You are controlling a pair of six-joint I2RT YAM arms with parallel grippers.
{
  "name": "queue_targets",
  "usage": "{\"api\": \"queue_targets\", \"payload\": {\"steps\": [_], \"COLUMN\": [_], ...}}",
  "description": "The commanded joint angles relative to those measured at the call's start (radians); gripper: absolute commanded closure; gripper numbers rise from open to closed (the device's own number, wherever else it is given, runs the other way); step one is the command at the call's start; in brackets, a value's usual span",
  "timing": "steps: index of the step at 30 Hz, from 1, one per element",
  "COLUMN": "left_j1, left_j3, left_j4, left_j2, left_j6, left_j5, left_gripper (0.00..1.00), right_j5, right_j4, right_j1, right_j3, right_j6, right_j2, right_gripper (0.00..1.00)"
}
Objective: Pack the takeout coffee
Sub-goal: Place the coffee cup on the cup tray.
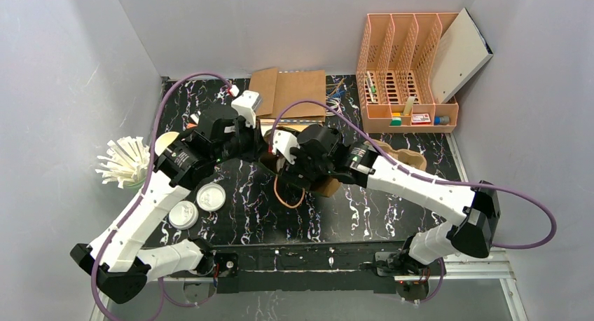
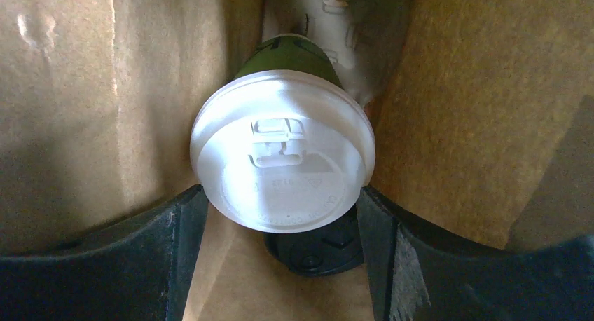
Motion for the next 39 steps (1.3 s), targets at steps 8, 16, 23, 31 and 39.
{"api": "queue_targets", "payload": {"steps": [8,16,23,31,39], "left_j1": [-0.018,-0.032,-0.047,-0.050,-0.055], "left_j3": [-0.048,-0.047,-0.023,-0.001,0.014], "left_j4": [0.099,0.116,0.140,0.142,0.154], "left_j2": [-0.047,-0.035,0.020,0.043,0.053], "left_j6": [0.103,0.115,0.134,0.146,0.141], "left_j5": [0.043,0.051,0.068,0.041,0.022], "left_gripper": [1.00,1.00,1.00,1.00,1.00], "right_j5": [0.111,0.146,0.143,0.176,0.221], "right_j4": [0.239,0.268,0.373,0.527,0.661], "right_j1": [0.002,0.005,0.004,-0.005,-0.020], "right_j3": [-0.105,-0.102,-0.139,-0.294,-0.451], "right_j6": [-0.030,-0.043,-0.046,-0.070,-0.080], "right_j2": [-0.069,-0.011,-0.036,-0.117,-0.231], "right_gripper": [0.56,0.56,0.56,0.55,0.53]}}
